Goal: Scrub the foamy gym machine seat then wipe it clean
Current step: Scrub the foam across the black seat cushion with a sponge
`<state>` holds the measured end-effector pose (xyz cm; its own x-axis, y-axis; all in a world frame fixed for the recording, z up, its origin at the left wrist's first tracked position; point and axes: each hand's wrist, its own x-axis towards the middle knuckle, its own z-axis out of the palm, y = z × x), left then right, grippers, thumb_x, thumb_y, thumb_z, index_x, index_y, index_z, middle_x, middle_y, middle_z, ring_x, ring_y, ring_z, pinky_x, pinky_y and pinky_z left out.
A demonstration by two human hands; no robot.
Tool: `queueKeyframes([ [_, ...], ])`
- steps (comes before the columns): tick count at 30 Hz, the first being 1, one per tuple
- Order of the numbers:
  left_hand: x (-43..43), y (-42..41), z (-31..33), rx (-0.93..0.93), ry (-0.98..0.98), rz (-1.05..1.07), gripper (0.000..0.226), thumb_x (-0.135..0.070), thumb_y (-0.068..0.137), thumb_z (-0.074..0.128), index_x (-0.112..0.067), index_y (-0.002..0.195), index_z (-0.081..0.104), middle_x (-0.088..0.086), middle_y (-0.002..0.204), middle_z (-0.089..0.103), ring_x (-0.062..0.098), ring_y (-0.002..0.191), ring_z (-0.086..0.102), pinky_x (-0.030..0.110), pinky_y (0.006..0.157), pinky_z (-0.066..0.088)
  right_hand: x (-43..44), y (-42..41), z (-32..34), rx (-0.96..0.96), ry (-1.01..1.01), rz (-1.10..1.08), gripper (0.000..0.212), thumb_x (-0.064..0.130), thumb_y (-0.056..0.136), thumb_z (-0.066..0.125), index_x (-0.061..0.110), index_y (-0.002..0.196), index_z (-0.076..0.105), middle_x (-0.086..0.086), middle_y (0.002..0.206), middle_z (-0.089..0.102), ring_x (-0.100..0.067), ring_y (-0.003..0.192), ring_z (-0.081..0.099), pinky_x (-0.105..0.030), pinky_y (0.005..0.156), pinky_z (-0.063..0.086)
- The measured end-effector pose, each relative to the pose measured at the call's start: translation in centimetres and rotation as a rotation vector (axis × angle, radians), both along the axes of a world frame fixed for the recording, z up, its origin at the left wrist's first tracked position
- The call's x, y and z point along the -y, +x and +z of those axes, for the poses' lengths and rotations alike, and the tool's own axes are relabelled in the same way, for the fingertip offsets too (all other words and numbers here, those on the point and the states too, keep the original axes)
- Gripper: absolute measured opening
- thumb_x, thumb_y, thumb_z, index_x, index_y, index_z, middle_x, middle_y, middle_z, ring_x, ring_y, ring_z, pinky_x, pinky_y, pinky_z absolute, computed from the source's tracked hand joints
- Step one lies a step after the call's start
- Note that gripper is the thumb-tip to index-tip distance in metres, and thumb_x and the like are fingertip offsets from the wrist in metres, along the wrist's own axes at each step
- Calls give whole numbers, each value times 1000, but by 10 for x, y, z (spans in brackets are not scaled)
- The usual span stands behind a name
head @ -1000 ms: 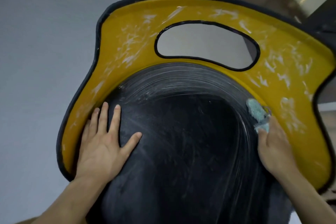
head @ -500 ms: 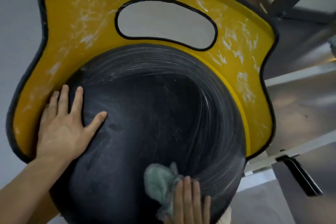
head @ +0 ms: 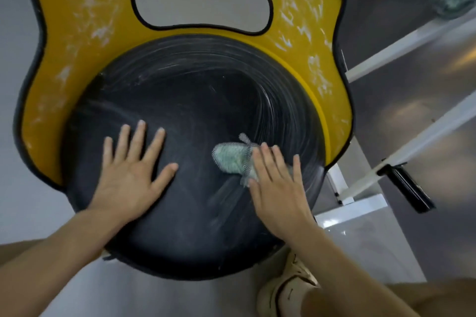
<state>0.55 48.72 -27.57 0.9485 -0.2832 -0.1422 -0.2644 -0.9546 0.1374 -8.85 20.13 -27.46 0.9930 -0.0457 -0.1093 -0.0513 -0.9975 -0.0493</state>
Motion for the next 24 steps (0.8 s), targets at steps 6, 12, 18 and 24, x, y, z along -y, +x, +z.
queueKeyframes([
  [6, 26, -71, -8, 29, 36, -231, 79, -68, 100, 15, -21, 163, 10, 10, 169, 5, 30, 156, -1, 53, 124, 7, -14, -17, 0, 28, 76, -71, 63, 39, 104, 20, 16, 162, 19, -16, 167, 20, -35, 155, 13, -56, 125, 15],
  [12, 35, -100, -8, 42, 51, -310, 75, -62, 103, 16, -14, 161, 17, 13, 168, 10, 31, 156, 5, 52, 123, 16, -66, -81, -6, 10, 68, 125, 64, 40, 102, 31, 7, 158, 29, -18, 164, 27, -36, 153, 23, -55, 119, 18],
  [18, 33, -103, -5, 31, 55, -310, 75, -63, 103, 20, -16, 162, 15, 12, 169, 9, 29, 156, 1, 51, 123, 13, 3, -25, -3, -54, -68, 155, 65, 34, 101, 14, 12, 162, 5, -10, 170, 7, -29, 157, 5, -53, 125, 7],
  [24, 35, -103, -2, 34, 39, -294, 72, -59, 104, 21, -16, 162, 15, 11, 169, 10, 28, 156, 2, 51, 124, 13, -15, -32, 2, -45, 12, -101, 65, 32, 104, 21, 11, 162, 3, -12, 170, 4, -30, 157, -1, -52, 126, 3],
])
